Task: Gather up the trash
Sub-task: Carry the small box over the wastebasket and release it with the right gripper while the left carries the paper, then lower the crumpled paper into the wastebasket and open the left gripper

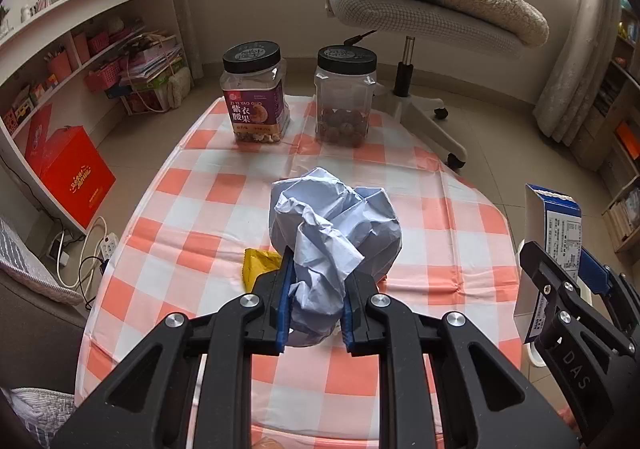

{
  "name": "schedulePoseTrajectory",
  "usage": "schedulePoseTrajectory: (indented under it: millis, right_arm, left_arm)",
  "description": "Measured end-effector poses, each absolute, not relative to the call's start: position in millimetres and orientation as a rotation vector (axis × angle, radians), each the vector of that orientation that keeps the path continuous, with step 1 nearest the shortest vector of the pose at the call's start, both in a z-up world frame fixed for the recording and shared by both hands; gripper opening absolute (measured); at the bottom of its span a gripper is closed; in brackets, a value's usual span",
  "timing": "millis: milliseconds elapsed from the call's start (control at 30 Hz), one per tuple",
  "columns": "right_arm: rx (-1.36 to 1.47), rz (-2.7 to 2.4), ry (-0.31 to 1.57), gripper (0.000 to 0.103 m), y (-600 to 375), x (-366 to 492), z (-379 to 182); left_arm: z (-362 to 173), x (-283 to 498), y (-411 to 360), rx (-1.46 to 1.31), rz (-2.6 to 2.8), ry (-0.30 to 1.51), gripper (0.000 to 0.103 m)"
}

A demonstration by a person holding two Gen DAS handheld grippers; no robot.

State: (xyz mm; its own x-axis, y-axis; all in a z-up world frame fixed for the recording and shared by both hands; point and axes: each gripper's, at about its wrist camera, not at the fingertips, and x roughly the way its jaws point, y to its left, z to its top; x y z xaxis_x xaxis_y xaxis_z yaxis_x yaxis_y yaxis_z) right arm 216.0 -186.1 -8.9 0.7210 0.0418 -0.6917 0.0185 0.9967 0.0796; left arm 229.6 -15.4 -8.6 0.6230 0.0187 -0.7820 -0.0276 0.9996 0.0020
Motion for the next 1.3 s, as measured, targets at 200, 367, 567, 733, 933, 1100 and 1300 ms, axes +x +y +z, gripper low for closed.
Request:
schedulePoseTrajectory:
  millis: [200, 367, 567, 733, 933, 1100, 1300]
  right_arm:
    - [0.079, -0.029, 0.763, 0.053, -205.5, 210.9, -8.5]
    - [0.079, -0.07, 0.765, 0.053, -227.0, 206.5, -9.7]
    - [0.088, -0.136, 0.765, 0.053, -262.6, 200.6, -8.4]
    - [0.116, -0.215, 0.77, 0.053, -301.7, 193.2, -8.5]
    - [0.17, -0.327, 0.774, 0.062, -354.1, 182.7, -8.7]
    - [0.211, -0.438, 0.745, 0.087, -395.2, 168.0, -4.7]
    - [0.25, -0.521, 0.742, 0.09, -437.2, 152.2, -6.9]
  left_arm:
    - [-9.9, 230.3, -33.9, 0.004, -0.003, 0.895, 0.019]
    - [-11.4, 230.0, -51.0, 0.017, -0.03, 0.894, 0.019]
    - [-12.2, 229.0, -77.9, 0.029, -0.076, 0.894, 0.019]
    - [-12.6, 225.8, -107.1, 0.035, -0.131, 0.891, 0.019]
    - [-11.5, 220.1, -150.8, 0.056, -0.231, 0.868, 0.019]
    - [-15.9, 216.7, -188.4, 0.069, -0.31, 0.867, 0.019]
    - [-31.9, 215.2, -230.0, 0.081, -0.373, 0.906, 0.019]
